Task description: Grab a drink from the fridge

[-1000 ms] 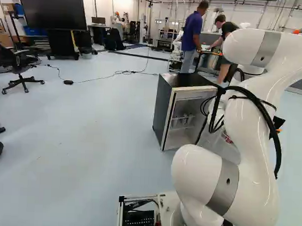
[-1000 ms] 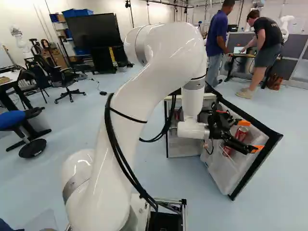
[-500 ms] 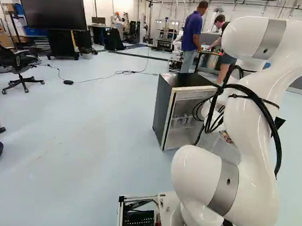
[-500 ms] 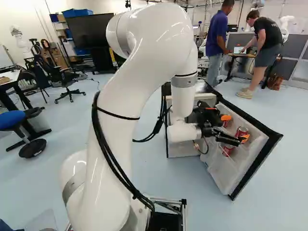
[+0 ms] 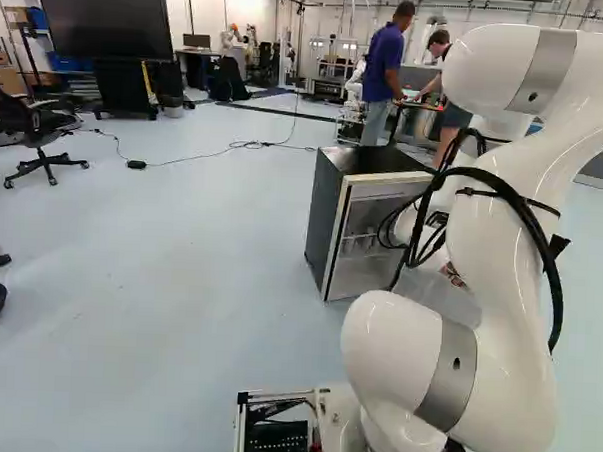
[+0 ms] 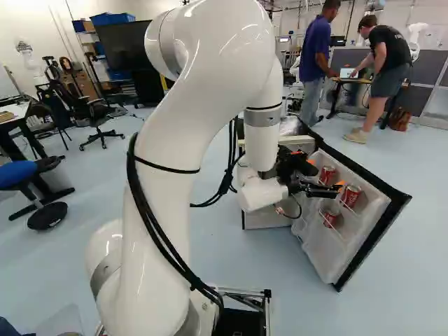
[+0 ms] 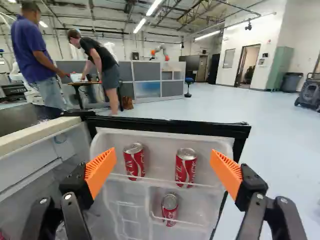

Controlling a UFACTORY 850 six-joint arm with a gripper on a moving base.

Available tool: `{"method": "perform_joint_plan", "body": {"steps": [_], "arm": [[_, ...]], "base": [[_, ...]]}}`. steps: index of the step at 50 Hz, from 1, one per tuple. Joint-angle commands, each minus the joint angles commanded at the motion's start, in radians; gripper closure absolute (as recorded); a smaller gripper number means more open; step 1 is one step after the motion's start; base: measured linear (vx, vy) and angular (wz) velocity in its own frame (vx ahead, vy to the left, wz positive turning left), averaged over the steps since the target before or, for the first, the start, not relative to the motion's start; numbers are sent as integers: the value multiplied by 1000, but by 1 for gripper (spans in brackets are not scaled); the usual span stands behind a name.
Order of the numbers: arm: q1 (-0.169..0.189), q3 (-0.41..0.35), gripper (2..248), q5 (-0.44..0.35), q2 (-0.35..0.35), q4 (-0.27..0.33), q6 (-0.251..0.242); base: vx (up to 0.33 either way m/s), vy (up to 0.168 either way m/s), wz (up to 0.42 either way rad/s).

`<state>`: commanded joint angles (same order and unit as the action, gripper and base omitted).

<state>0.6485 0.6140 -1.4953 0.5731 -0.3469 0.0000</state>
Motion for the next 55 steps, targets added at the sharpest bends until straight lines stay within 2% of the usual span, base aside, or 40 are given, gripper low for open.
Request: {"method": "perform_joint_plan", "body": {"steps": [30, 55], "arm": [[4, 6, 3, 0, 5, 316, 0], [23, 47, 3, 0, 81, 579, 0]], "base": [[0, 0, 0], [0, 0, 0]]}}
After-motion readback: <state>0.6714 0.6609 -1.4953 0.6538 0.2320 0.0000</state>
